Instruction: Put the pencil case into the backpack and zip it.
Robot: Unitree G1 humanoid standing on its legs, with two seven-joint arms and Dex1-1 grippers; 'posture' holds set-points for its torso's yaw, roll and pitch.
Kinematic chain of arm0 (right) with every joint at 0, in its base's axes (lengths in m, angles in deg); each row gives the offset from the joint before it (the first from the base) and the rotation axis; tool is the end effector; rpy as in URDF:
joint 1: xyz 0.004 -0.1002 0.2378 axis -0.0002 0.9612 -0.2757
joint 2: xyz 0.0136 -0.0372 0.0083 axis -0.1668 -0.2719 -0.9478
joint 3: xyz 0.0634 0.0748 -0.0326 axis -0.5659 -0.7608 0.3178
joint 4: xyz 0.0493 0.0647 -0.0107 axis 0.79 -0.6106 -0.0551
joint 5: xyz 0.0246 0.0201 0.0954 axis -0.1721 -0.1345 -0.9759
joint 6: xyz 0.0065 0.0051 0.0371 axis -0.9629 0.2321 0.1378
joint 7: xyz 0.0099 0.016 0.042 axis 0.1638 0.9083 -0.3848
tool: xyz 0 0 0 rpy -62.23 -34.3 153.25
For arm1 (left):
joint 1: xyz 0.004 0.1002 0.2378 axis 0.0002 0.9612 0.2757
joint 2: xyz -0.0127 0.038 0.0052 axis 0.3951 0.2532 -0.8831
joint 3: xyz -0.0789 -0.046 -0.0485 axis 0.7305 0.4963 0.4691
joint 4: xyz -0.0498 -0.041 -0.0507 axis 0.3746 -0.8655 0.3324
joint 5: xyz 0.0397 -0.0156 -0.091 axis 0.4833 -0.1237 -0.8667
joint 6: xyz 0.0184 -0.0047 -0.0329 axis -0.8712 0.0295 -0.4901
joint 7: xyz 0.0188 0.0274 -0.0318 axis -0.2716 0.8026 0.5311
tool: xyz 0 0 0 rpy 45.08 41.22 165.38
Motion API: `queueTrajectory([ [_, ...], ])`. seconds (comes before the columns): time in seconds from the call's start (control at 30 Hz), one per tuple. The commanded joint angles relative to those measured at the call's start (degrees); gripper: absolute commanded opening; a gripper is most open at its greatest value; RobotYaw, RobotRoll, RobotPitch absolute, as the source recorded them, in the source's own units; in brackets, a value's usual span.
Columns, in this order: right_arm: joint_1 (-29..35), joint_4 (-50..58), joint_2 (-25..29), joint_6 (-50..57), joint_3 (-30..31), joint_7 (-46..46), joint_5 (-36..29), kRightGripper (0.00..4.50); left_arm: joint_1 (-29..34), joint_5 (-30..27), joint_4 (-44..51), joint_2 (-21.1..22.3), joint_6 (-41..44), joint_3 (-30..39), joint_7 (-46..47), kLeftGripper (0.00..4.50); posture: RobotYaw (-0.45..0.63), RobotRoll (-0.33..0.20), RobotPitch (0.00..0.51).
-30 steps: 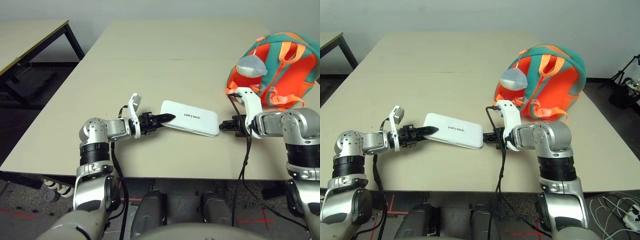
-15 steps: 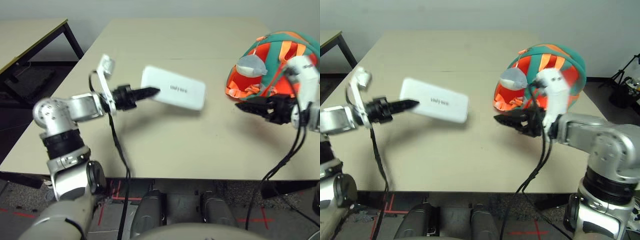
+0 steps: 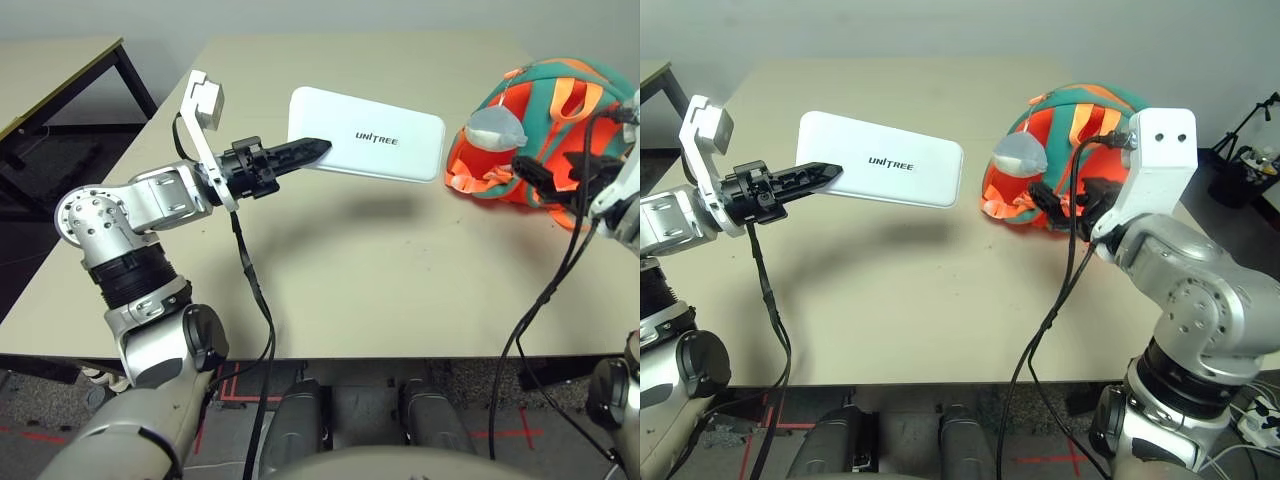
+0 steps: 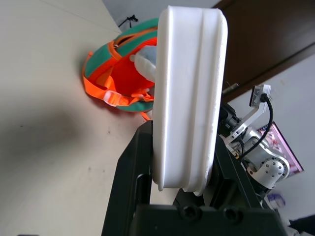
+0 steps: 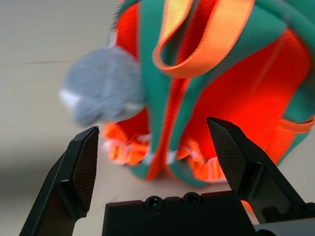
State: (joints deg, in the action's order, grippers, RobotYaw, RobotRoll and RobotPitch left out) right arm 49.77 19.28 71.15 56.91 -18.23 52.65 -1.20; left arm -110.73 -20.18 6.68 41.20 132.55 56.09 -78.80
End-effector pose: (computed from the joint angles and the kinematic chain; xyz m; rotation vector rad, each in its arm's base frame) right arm 0.2261 -0.2477 0.2332 -0.0628 0.1210 0.0465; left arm 0.2602 0.2190 0.2233 -0.7088 0.3272 -0.9804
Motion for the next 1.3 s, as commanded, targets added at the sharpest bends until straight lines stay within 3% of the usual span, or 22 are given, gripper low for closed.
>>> queueTrajectory([
  [0.03,-1.4,-6.1,-0.8,-6.3,3.1,0.0,2.9,4.5,1.0,-3.6,0.7,1.3,-2.2,-1.1,1.9,1.36,0.01,0.0,0.083],
  [0.37,-4.1,-23.0,-0.9,-21.7,8.3,-2.6,9.0,4.5,4.7,-13.7,1.4,5.2,-9.5,-5.8,8.2,1.36,0.05,0.0,0.079],
  [0.63,-5.3,-30.2,-2.0,-29.2,9.8,-3.0,11.9,4.5,7.1,-20.6,1.9,9.3,-15.9,-10.8,10.9,1.36,0.06,0.0,0.071],
  [0.73,-5.5,-30.6,-2.7,-30.4,9.9,-3.0,12.3,3.96,7.4,-22.4,1.9,10.8,-17.8,-12.5,11.4,1.36,0.05,0.0,0.069],
  [1.1,-4.4,-23.6,-2.5,-27.6,9.6,-5.5,10.9,0.43,7.8,-26.1,1.3,14.8,-22.3,-17.1,11.2,1.36,0.04,0.0,0.071],
  [1.17,-3.8,-20.4,-2.1,-25.4,9.2,-6.9,9.4,0.2,7.5,-26.3,1.1,15.3,-22.7,-17.8,11.0,1.36,0.03,0.0,0.072],
  [1.3,-0.1,-9.5,-0.7,-18.2,7.8,-10.0,4.3,0.2,7.1,-26.4,0.2,16.4,-22.9,-18.7,10.1,1.36,0.01,0.0,0.076],
])
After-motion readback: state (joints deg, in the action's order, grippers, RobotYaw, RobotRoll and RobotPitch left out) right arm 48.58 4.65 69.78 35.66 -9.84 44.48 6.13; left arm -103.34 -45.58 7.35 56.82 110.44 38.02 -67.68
